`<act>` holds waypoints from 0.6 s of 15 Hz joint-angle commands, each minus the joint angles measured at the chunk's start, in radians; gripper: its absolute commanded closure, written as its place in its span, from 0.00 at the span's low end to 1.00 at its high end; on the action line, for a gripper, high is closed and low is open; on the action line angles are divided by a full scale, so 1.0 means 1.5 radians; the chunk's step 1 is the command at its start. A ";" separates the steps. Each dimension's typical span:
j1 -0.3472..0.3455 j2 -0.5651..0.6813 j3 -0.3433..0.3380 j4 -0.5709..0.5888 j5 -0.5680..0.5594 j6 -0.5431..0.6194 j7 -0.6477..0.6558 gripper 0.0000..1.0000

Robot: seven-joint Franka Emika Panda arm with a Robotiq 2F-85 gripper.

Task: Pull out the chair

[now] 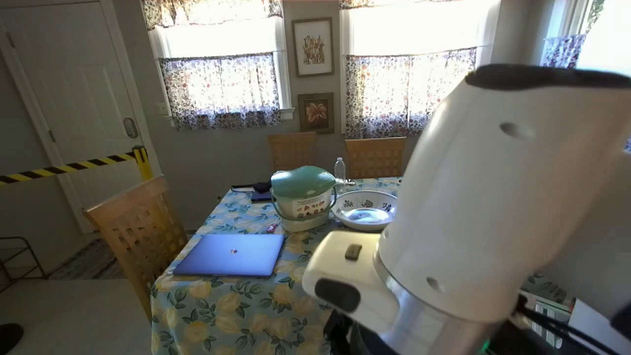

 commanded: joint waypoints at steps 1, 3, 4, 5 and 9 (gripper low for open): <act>-0.010 -0.076 -0.073 -0.002 0.081 -0.110 -0.019 0.00; -0.023 -0.104 -0.117 0.004 0.122 -0.180 -0.028 0.00; -0.033 -0.115 -0.133 0.004 0.139 -0.204 -0.025 0.00; -0.047 -0.131 -0.148 0.004 0.152 -0.228 -0.019 0.00; -0.120 -0.186 -0.188 -0.004 0.198 -0.286 0.005 0.00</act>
